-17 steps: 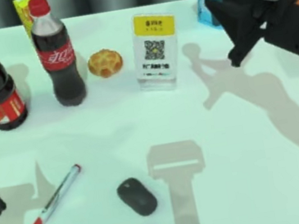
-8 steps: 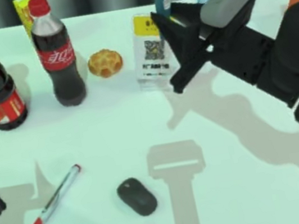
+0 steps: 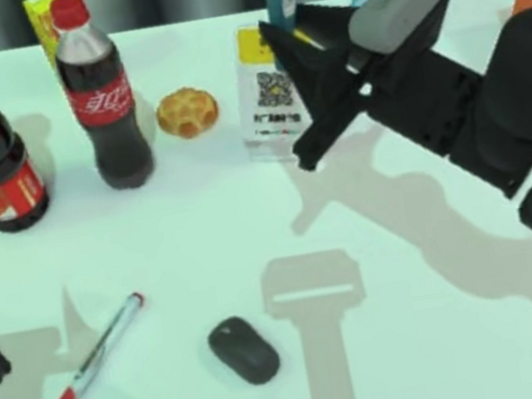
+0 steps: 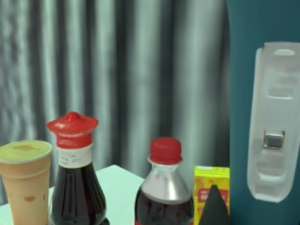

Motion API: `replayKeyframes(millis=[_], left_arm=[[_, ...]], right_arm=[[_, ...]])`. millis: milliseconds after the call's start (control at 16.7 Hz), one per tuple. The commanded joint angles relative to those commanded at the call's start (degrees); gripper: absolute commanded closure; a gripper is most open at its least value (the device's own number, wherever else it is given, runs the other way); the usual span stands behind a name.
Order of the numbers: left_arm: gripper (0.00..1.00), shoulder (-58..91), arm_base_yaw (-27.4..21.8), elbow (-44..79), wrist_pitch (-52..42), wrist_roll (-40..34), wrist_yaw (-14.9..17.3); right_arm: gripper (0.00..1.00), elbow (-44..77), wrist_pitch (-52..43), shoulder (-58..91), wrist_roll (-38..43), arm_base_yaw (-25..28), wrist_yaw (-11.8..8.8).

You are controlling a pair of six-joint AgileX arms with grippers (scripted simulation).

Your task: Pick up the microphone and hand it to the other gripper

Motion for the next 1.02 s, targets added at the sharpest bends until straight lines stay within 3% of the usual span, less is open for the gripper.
replayKeyframes(millis=[240,420,660,1020], left_arm=[[0.00,0.1,0.0,0.1,0.0,0.0,0.1],[0.00,3.8,-1.3,3.1,1.9,0.4,3.2],[0.00,17.3,-4.6,11.7,7.0,1.7,12.0],[0.00,46.4,-10.9,27.2,16.0,3.9,28.6]], right_arm=[[1.00,0.0,0.0,0.0,0.0,0.0,0.0],[1.00,0.0,0.0,0.0,0.0,0.0,0.0],[1.00,0.0,0.0,0.0,0.0,0.0,0.0],[1.00,0.0,0.0,0.0,0.0,0.0,0.0]])
